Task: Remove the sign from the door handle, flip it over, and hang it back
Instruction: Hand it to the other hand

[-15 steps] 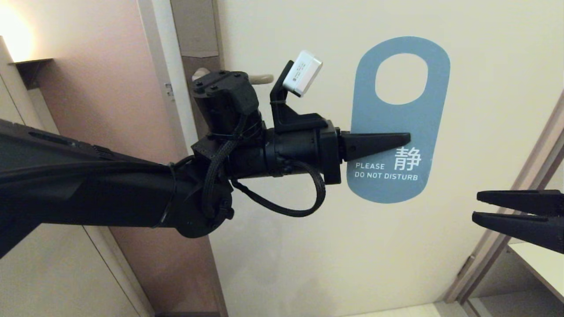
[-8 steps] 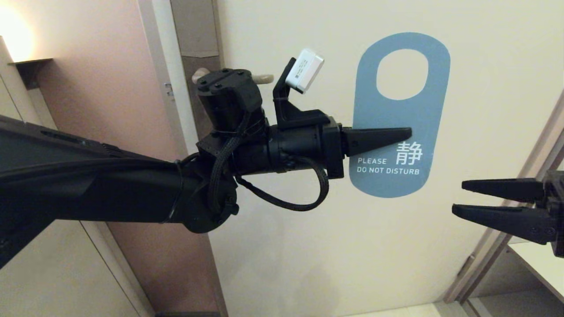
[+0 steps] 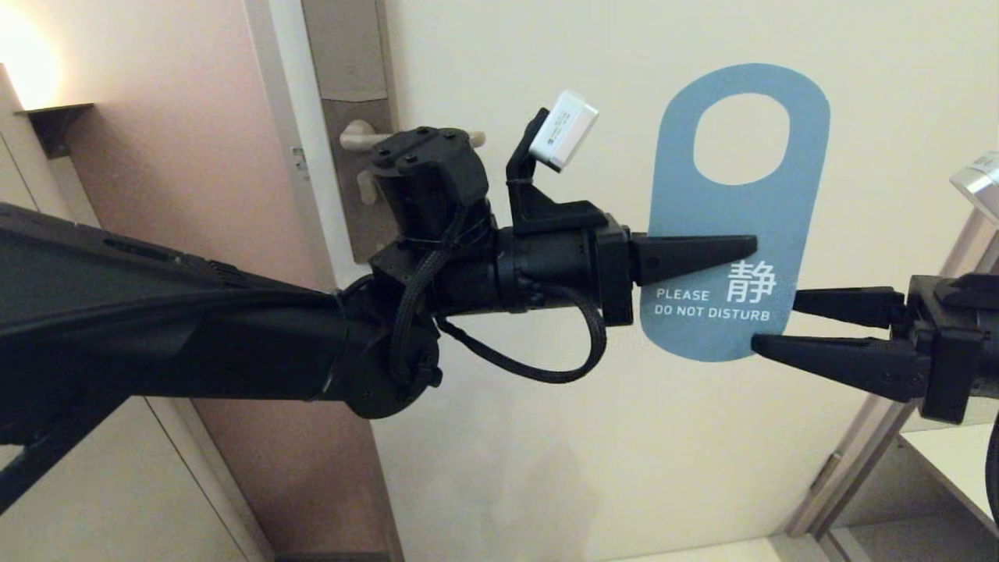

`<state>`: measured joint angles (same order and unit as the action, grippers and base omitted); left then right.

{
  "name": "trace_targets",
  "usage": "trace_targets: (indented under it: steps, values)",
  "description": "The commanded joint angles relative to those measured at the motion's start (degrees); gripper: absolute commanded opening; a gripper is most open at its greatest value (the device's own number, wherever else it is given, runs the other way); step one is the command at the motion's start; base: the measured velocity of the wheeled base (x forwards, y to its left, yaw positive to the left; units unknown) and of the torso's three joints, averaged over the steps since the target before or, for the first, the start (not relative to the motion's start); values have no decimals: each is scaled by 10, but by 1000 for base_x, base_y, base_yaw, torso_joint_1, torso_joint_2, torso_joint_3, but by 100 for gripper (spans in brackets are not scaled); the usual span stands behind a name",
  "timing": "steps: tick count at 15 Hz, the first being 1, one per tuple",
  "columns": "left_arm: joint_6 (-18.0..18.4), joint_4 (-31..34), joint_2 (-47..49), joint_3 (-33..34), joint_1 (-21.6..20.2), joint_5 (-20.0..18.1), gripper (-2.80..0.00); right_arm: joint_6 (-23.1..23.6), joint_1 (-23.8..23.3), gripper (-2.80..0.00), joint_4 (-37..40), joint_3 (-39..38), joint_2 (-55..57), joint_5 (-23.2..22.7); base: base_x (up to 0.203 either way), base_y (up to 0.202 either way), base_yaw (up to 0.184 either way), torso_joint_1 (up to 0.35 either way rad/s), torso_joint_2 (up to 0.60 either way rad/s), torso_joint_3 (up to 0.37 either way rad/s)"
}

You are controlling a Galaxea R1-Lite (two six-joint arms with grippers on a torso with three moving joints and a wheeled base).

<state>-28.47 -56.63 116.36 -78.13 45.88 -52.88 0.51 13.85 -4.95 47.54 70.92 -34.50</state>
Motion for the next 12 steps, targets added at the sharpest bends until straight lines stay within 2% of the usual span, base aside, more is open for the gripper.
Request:
trace_targets:
  steps: [1,3,5,7,12]
  values:
    - [-2,-4,4,-3,5,-3,-280,-5,1,0,-5,-2,3,-3,0,0,0,0,0,0]
    - [-10,-22,18,-16,9,-4,-280,-5,2,0,-5,-2,2,-3,0,0,0,0,0,0]
    - [-59,-62,32,-34,13,-4,-280,-6,1,0,-5,-2,0,-3,0,0,0,0,0,0]
    - [-90,-114,53,-47,15,-3,-280,-6,2,0,-5,-4,-4,-4,0,0,0,0,0,0]
    - [-99,-126,62,-49,27,1,-280,-8,10,0,-23,-1,-8,-4,0,0,0,0,0,0]
